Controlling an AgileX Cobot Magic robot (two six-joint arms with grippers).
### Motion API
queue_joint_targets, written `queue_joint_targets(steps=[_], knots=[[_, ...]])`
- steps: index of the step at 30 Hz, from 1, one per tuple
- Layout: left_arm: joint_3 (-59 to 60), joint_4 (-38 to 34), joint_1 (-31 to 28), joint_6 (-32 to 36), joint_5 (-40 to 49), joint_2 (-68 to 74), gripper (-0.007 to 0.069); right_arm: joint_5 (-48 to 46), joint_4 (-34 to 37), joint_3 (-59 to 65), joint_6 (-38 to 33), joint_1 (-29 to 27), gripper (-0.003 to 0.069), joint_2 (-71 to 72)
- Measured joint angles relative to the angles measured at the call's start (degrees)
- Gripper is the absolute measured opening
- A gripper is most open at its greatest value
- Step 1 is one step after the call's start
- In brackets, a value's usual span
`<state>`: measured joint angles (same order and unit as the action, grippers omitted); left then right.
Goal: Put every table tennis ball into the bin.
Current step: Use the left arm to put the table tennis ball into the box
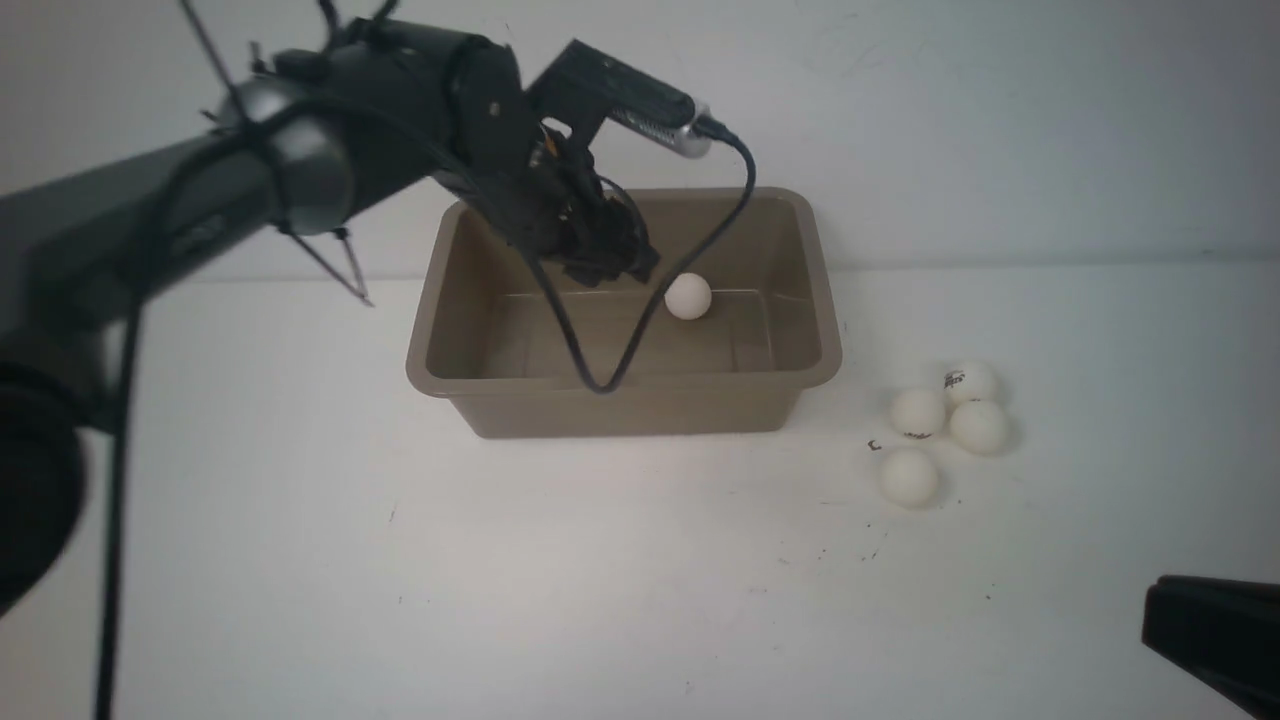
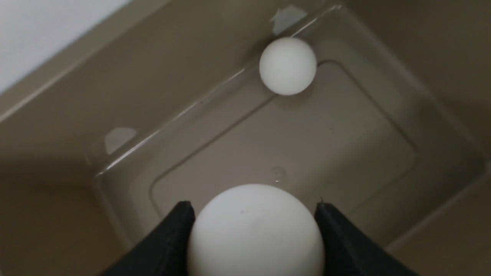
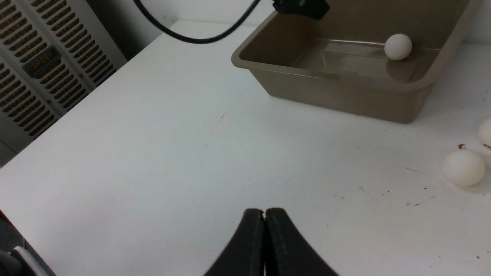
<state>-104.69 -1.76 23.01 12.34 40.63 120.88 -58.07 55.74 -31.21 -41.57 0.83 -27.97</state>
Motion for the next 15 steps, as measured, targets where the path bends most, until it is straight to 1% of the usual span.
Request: queue_joint_targets(steps=[3, 9, 12, 15], knots=[[-2.5, 0.3, 0.0, 0.0, 1.7, 3.6, 0.0345, -0.9, 0.0, 0.0, 0.7, 0.0, -0.0008, 0.0], [-2.8, 0.3, 0.0, 0.0, 3.9, 5.3, 0.0354, -1.7, 0.0, 0.0, 1.4, 0.0, -0.0008, 0.0], [-2.8, 0.2, 0.0, -0.1, 4.5, 5.4, 0.0387, -1.9, 0.0, 0.0, 1.5, 0.0, -0.0008, 0.0], [-3.3, 0.2, 0.0, -0.5, 5.1, 5.4, 0.0463, -1.9, 0.0, 0.0, 1.5, 0.0, -0.0008, 0.0]])
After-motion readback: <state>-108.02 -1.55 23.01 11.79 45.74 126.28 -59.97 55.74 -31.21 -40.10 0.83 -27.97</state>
